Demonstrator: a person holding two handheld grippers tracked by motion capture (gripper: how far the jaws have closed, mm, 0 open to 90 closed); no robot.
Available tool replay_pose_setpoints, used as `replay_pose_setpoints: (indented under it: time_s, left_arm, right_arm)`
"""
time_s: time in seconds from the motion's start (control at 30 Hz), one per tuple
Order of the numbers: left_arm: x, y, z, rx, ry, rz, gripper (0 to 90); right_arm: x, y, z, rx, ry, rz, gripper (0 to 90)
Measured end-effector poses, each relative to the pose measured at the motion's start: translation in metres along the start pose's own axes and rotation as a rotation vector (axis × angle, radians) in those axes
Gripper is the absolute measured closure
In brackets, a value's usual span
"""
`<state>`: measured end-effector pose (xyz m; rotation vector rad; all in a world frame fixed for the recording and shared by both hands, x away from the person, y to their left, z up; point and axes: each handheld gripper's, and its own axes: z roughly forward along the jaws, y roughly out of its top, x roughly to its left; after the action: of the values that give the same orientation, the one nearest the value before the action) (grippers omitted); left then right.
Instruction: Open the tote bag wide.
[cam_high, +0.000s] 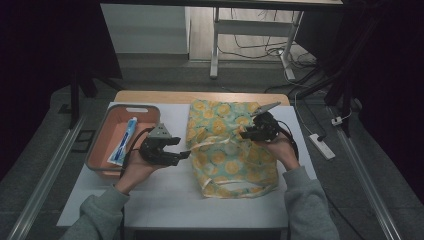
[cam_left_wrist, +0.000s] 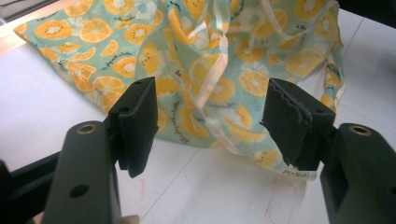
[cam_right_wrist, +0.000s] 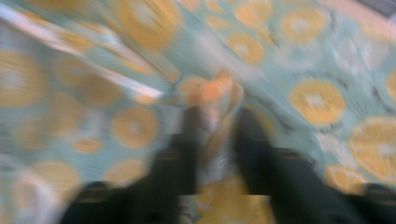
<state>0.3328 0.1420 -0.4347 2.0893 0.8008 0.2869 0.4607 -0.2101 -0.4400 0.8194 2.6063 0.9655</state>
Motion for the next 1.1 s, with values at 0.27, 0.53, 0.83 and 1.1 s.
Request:
replay_pose_setpoints:
  time_s: [0.27,0.53,0.83,1.1]
  left_arm:
    - [0.003,-0.002,0.004,0.011,-0.002,-0.011,35.8]
    - [0.002,-0.003,0.003,0.011,-0.008,-0.005,35.8]
    - [0.003,-0.004,0.005,0.014,-0.007,-0.009,35.8]
    - [0.002,-0.004,0.009,0.028,-0.009,-0.003,35.8]
  right_arm:
    - [-0.012,0.005,0.003,-0.117,-0.032,-0.050,33.8]
    - [-0.026,0.008,0.030,0.005,0.150,-0.052,30.4]
    - [-0.027,-0.006,0.034,0.063,0.183,-0.067,27.8]
    - [-0.023,-0.015,0.024,0.089,0.190,-0.130,9.1]
